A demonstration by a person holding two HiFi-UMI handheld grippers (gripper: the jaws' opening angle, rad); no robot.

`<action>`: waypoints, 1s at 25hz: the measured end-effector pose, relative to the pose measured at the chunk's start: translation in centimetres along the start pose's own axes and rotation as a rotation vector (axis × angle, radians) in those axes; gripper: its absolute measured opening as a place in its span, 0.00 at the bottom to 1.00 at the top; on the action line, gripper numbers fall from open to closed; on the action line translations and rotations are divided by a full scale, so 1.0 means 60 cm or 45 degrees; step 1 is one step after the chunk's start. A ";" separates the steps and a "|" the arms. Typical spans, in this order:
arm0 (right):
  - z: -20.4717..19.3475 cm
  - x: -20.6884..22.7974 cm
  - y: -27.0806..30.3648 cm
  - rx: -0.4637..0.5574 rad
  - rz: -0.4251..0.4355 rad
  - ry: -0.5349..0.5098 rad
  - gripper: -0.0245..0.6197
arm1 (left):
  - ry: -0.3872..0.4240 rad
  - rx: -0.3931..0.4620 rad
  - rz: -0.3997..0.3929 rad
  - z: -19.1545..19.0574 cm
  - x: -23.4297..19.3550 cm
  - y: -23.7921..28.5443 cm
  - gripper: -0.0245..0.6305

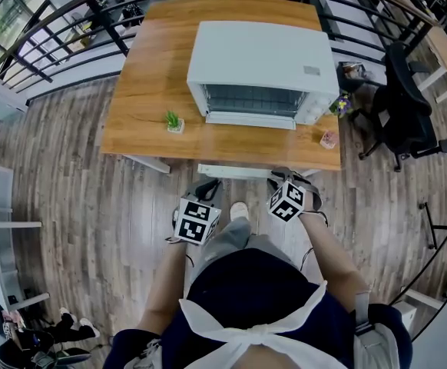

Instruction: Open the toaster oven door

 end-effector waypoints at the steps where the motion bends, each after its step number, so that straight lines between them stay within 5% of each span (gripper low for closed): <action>1: -0.001 -0.001 0.001 -0.003 0.004 -0.001 0.19 | -0.001 -0.001 0.002 0.000 -0.001 -0.001 0.10; 25: -0.041 -0.028 0.066 -0.105 0.098 0.070 0.18 | -0.033 -0.030 0.046 -0.009 -0.014 -0.009 0.10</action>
Point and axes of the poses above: the fingertips, and each gripper's own axes: y forward along the fingers, x to its right, z out of its top, the point moved 1 cm from there along -y, backward along the fingers, and after that the axes turned 4 degrees about x, right-handed, at the moved point
